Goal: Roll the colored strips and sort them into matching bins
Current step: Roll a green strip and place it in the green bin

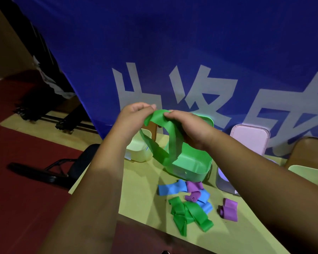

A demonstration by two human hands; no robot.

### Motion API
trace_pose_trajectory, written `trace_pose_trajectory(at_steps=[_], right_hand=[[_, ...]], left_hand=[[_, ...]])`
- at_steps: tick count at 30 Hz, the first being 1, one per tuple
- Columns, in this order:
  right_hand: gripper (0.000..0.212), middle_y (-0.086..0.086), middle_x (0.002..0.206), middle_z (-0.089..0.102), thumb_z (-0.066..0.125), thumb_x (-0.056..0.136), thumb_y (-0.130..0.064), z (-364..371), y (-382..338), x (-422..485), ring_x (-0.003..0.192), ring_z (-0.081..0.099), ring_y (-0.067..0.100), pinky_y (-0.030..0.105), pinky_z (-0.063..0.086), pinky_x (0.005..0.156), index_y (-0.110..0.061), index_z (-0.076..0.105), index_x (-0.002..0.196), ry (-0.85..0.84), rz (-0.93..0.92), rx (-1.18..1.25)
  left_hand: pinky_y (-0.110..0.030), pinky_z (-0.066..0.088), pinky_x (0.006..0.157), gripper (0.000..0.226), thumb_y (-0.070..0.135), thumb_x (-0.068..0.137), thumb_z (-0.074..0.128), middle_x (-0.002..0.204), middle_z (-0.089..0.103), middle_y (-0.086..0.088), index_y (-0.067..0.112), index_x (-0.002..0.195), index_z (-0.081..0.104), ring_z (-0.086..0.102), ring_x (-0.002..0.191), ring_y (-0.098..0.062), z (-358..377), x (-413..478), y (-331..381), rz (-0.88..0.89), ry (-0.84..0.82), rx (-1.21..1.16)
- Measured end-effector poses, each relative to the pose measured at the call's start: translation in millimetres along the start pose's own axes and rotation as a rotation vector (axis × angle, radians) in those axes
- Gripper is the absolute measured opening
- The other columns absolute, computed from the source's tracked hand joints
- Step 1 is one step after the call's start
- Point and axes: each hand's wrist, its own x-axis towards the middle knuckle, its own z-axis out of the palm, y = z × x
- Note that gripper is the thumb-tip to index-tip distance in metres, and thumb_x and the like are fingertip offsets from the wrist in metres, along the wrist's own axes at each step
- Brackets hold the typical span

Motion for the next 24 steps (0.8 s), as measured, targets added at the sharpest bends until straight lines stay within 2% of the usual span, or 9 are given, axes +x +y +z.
trace_pose_trajectory(at_steps=[4,7,9,11,13,15,18,21,24], right_hand=[[0.029,0.009,0.088,0.075,0.047,0.112,-0.021,-3.2,-8.7,-0.7,0.063,0.071,0.009,0.02,0.055,0.055,-0.009,0.069,0.127,-0.035,-0.047,0.094],[0.03,0.014,0.093,0.074,0.047,0.112,-0.019,-5.9,-12.0,1.5,0.066,0.071,0.013,0.023,0.056,0.057,-0.006,0.068,0.129,-0.029,-0.061,0.101],[0.032,0.018,0.106,0.078,0.047,0.111,-0.02,-8.0,-11.7,3.6,0.082,0.075,0.019,0.026,0.059,0.066,-0.007,0.069,0.132,-0.019,-0.056,0.081],[0.035,0.02,0.119,0.078,0.046,0.109,-0.019,-12.0,-10.3,6.5,0.099,0.074,0.025,0.036,0.062,0.087,-0.008,0.069,0.133,-0.017,-0.058,0.066],[0.039,0.018,0.125,0.076,0.052,0.098,-0.019,-14.6,-9.5,7.1,0.113,0.07,0.032,0.05,0.052,0.107,-0.011,0.073,0.13,-0.034,-0.072,0.052],[0.047,0.015,0.125,0.077,0.058,0.082,-0.019,-17.1,-8.4,7.2,0.113,0.066,0.034,0.049,0.051,0.102,-0.014,0.078,0.124,-0.031,-0.101,-0.002],[0.049,0.014,0.106,0.077,0.046,0.088,-0.006,-20.1,-6.9,6.7,0.095,0.068,0.025,0.039,0.051,0.083,-0.012,0.074,0.128,0.043,-0.115,-0.081],[0.047,0.012,0.104,0.075,0.045,0.092,-0.002,-22.5,-4.8,8.0,0.095,0.068,0.026,0.045,0.051,0.089,-0.013,0.075,0.127,0.092,-0.132,-0.134],[0.046,0.024,0.113,0.074,0.051,0.085,-0.007,-24.7,-3.5,8.2,0.101,0.068,0.037,0.052,0.052,0.095,-0.009,0.074,0.125,0.119,-0.142,-0.145]], left_hand=[[-0.047,0.056,0.105,0.038,0.06,0.104,0.059,0.101,0.083,0.002,0.03,0.111,0.082,0.076,0.108,-0.02,3.5,-2.9,-3.6,-0.043,-0.019,-0.033],[-0.052,0.053,0.112,0.045,0.07,0.102,0.054,0.113,0.082,0.005,0.037,0.12,0.08,0.074,0.118,-0.02,6.0,-2.5,-9.7,-0.027,-0.049,-0.084],[-0.05,0.051,0.115,0.041,0.061,0.108,0.049,0.12,0.081,0.006,0.038,0.122,0.08,0.072,0.123,-0.017,8.4,-3.7,-10.3,0.027,-0.057,-0.153],[-0.047,0.05,0.117,0.037,0.05,0.11,0.049,0.125,0.079,0.005,0.034,0.121,0.08,0.07,0.126,-0.016,11.4,-3.9,-8.8,0.091,-0.044,-0.233],[-0.045,0.053,0.112,0.027,0.039,0.108,0.057,0.125,0.078,0.005,0.033,0.118,0.081,0.071,0.124,-0.016,13.3,-4.8,-6.4,0.175,-0.018,-0.221],[-0.039,0.057,0.103,0.018,0.03,0.105,0.066,0.121,0.078,0.005,0.033,0.114,0.082,0.074,0.115,-0.014,14.5,-3.9,-6.0,0.246,-0.005,-0.152],[-0.038,0.059,0.101,0.012,0.026,0.097,0.08,0.121,0.074,0.008,0.033,0.106,0.084,0.073,0.111,-0.013,18.3,-1.0,-5.5,0.348,-0.031,-0.027],[-0.038,0.059,0.099,0.011,0.023,0.092,0.085,0.116,0.073,0.014,0.034,0.096,0.086,0.07,0.111,-0.008,25.8,1.4,-2.4,0.379,0.021,0.099],[-0.041,0.061,0.095,0.011,0.022,0.092,0.085,0.109,0.074,0.015,0.033,0.092,0.085,0.071,0.105,-0.005,31.5,2.0,1.6,0.391,0.054,0.158]])
